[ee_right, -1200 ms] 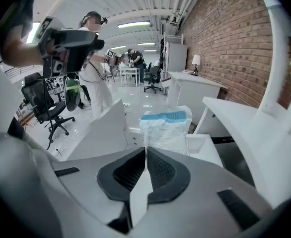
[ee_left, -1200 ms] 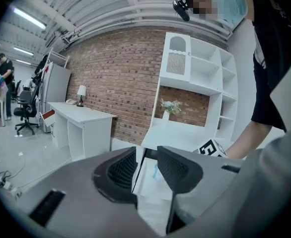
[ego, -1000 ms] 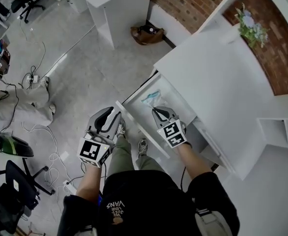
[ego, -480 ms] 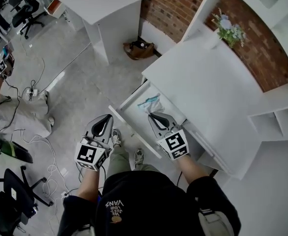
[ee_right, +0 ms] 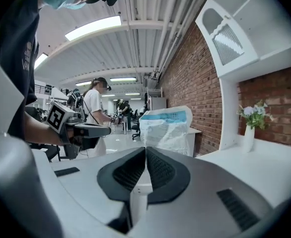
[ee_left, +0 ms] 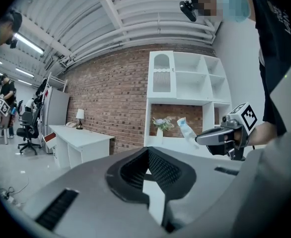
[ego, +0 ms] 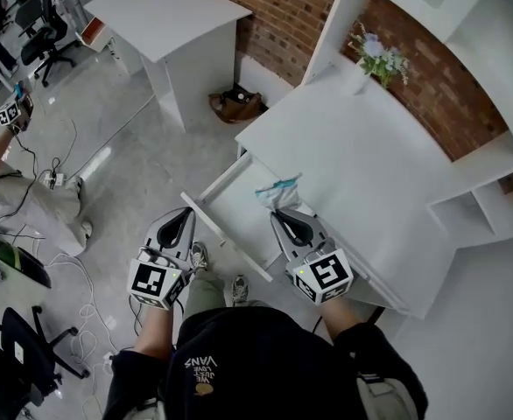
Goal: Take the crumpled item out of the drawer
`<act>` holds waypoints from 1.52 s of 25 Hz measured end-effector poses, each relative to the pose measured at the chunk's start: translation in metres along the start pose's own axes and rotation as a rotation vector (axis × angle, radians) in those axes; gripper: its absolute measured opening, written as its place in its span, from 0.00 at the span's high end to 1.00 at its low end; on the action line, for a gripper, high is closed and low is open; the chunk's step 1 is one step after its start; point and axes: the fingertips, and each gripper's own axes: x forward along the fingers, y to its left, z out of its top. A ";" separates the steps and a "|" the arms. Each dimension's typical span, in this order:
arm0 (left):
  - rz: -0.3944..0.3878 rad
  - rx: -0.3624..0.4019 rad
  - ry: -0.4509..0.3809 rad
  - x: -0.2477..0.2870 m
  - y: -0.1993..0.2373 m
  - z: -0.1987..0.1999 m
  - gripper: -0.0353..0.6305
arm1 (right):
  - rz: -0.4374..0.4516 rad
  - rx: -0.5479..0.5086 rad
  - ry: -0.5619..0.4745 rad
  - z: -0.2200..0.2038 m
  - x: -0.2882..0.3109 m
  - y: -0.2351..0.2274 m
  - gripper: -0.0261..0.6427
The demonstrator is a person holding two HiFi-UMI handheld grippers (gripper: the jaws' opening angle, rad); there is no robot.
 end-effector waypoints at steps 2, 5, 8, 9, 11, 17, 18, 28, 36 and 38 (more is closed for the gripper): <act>-0.001 0.003 -0.006 -0.002 -0.007 0.006 0.94 | -0.011 0.013 -0.020 0.009 -0.015 0.000 0.94; -0.026 0.015 -0.006 -0.003 -0.018 0.013 0.94 | -0.038 0.029 -0.045 0.020 -0.032 -0.001 0.94; -0.063 0.024 -0.005 -0.003 -0.024 0.020 0.94 | -0.068 0.036 -0.070 0.031 -0.043 0.000 0.94; -0.077 0.026 -0.008 -0.003 -0.025 0.023 0.94 | -0.082 0.039 -0.075 0.034 -0.046 0.000 0.94; -0.109 0.032 -0.018 -0.002 -0.026 0.032 0.94 | -0.113 0.039 -0.091 0.044 -0.051 0.002 0.94; -0.216 0.067 -0.052 -0.009 -0.022 0.061 0.94 | -0.230 0.054 -0.156 0.073 -0.063 0.015 0.94; -0.233 0.072 -0.061 -0.011 -0.020 0.066 0.94 | -0.249 0.060 -0.168 0.077 -0.064 0.019 0.94; -0.393 0.100 -0.100 -0.031 -0.017 0.089 0.94 | -0.417 0.062 -0.233 0.105 -0.081 0.060 0.94; -0.459 0.108 -0.108 -0.057 -0.014 0.083 0.94 | -0.503 0.060 -0.242 0.100 -0.094 0.095 0.94; -0.466 0.103 -0.110 -0.062 -0.015 0.081 0.94 | -0.519 0.060 -0.238 0.097 -0.097 0.101 0.94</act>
